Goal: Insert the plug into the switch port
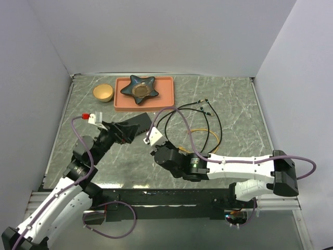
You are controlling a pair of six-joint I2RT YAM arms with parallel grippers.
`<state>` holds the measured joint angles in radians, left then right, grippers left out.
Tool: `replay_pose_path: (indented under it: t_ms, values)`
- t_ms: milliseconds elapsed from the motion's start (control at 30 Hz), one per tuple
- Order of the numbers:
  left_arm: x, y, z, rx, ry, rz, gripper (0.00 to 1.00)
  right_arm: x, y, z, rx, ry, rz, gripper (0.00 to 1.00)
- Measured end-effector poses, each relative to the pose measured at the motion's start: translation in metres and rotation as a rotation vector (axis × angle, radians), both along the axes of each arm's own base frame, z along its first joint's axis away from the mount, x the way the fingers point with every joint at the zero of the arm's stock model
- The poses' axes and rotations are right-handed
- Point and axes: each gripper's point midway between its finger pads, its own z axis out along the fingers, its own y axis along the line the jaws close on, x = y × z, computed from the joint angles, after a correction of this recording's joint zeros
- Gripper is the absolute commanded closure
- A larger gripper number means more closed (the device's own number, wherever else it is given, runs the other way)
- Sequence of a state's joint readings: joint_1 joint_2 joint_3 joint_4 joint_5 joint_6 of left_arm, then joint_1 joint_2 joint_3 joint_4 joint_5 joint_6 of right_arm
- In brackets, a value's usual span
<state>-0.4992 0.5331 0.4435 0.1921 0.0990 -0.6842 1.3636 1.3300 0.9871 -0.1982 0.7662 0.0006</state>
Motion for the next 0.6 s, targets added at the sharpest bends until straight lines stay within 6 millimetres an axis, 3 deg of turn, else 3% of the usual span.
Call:
replay_pose_path:
  t_ms: [200,600]
  values:
    - [0.041,0.026,-0.011,0.089,0.11,0.237,0.04,-0.011,0.008,0.013,0.081,0.055,0.092,1.0]
    - [0.135,0.032,-0.108,0.505,0.467,0.376,0.04,-0.022,0.005,0.071,0.45,0.289,0.411,1.0]
